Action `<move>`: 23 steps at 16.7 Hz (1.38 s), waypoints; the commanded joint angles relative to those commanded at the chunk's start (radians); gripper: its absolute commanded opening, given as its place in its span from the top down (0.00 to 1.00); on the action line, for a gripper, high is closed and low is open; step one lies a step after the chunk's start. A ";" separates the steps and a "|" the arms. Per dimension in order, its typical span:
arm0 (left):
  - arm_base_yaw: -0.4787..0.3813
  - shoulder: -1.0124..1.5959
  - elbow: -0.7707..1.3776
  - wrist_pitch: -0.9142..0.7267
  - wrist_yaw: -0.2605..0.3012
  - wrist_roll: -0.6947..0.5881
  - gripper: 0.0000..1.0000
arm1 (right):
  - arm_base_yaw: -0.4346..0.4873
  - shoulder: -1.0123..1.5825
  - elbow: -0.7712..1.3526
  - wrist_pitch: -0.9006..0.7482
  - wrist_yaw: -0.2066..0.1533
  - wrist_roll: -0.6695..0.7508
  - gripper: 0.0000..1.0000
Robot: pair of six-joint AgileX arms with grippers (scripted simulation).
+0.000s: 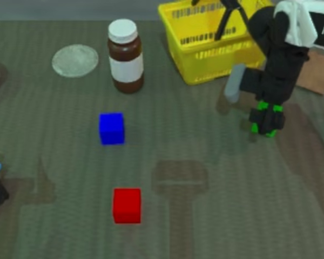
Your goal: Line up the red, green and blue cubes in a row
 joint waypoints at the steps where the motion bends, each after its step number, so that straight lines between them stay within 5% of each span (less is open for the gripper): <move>1: 0.000 0.000 0.000 0.000 0.000 0.000 0.00 | 0.000 -0.005 0.020 -0.024 0.000 0.000 1.00; 7: 0.000 0.000 0.000 0.000 0.000 0.000 0.00 | 0.007 -0.048 0.163 -0.216 -0.001 -0.001 1.00; 13: 0.000 0.000 0.000 0.000 0.000 0.000 0.00 | 0.017 -0.054 0.160 -0.220 -0.001 0.006 1.00; 23: 0.000 0.000 0.000 0.000 0.000 0.000 0.00 | 0.443 -0.263 -0.111 -0.159 -0.004 0.165 1.00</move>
